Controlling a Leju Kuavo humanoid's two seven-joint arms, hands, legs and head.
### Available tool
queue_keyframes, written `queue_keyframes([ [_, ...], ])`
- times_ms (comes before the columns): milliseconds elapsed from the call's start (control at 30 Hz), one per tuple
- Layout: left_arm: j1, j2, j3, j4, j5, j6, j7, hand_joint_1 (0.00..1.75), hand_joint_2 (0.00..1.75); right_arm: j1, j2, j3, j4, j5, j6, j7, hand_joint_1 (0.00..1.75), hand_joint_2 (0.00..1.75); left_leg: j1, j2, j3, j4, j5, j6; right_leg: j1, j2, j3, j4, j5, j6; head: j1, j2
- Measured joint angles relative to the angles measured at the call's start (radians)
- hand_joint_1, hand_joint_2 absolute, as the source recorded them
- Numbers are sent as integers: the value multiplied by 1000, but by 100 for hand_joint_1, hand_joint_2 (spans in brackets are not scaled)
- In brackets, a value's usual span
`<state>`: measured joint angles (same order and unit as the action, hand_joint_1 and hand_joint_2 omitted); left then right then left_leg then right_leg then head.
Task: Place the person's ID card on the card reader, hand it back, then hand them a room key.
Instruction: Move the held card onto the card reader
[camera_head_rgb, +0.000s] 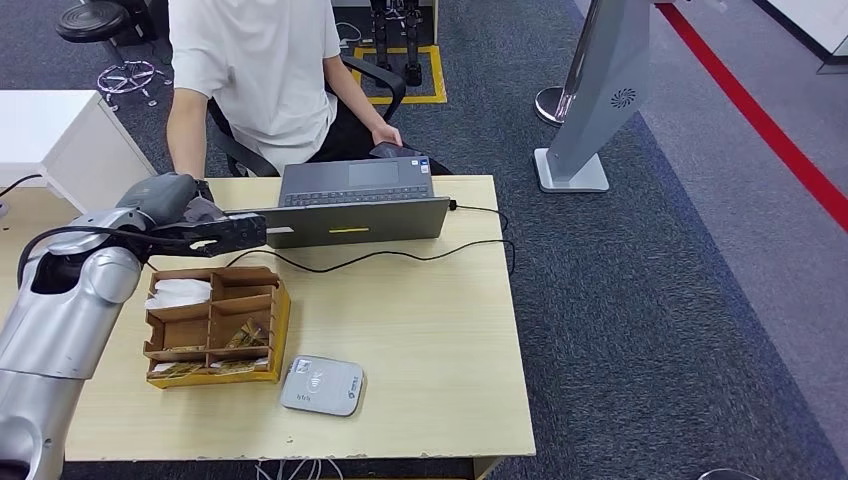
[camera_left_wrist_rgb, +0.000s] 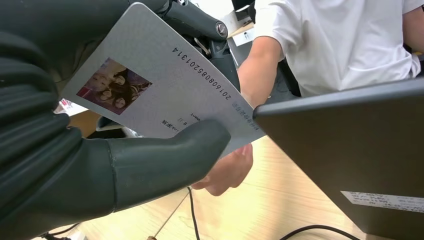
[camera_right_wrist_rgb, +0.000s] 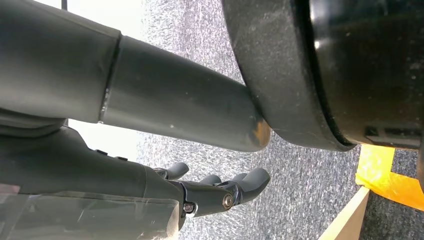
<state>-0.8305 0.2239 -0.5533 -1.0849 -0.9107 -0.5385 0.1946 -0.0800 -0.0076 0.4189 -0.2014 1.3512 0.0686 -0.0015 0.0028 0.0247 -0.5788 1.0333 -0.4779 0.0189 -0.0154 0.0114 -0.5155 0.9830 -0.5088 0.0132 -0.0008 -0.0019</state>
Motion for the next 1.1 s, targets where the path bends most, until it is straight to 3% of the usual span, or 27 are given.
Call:
queue_keyframes([
  [633, 0, 0, -3, 0, -2, 2, -1, 175, 175, 0, 0, 0, 0, 0, 0, 0, 0, 0, 0, 0, 0, 0, 0, 0, 0, 0, 0, 0, 0, 0, 0, 0],
  [733, 13, -1, -4, -12, -27, 55, -7, 175, 175, 0, 0, 0, 0, -4, -2, 2, 0, 0, 0, 0, 0, 0, 0, 0, 0, 0, 0, 0, 0, 0, 0, 0],
  [1100, 280, 19, -5, -437, -192, 308, -4, 175, 175, 11, 9, -14, 3, -41, -24, 33, 0, 0, 0, 1, -1, 0, -1, 0, 0, 0, -1, 0, 0, 0, 0, 0],
])
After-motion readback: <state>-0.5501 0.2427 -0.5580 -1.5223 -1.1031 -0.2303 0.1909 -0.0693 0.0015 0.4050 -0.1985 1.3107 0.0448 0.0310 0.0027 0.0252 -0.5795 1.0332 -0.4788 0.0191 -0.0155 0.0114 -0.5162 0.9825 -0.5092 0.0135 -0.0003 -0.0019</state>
